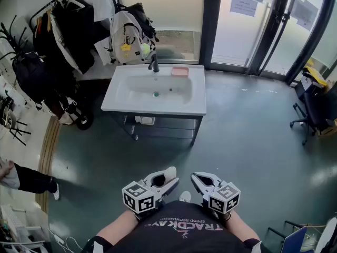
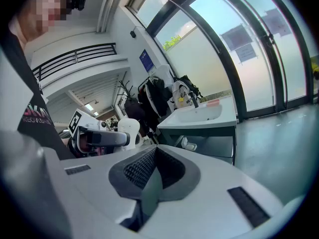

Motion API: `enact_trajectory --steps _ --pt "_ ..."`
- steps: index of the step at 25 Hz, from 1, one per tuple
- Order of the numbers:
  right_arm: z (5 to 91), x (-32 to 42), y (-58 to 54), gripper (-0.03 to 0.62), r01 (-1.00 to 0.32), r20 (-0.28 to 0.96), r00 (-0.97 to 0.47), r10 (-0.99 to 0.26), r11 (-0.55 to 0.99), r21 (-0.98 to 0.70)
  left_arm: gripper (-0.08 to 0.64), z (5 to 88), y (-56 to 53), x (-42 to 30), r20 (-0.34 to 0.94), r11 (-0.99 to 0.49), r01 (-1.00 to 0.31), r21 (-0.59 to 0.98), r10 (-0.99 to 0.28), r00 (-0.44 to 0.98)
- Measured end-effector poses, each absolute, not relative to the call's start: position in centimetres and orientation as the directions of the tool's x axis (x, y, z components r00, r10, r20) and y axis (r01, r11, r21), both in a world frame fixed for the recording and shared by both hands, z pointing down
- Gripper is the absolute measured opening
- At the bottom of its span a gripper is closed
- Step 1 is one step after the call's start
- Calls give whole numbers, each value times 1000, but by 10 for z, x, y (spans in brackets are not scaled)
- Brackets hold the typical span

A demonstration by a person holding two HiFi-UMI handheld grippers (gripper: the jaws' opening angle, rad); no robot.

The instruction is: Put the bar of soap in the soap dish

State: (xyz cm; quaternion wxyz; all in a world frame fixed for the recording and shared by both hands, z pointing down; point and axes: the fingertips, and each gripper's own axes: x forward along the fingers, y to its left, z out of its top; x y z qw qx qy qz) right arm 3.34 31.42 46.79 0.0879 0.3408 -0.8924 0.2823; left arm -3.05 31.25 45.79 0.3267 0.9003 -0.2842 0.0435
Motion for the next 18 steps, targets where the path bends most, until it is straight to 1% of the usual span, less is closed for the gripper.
enact_trajectory --steps 18 --pt "463 24 322 9 -644 333 -765 -552 626 -440 172 455 324 -43 252 -612 -556 562 -513 820"
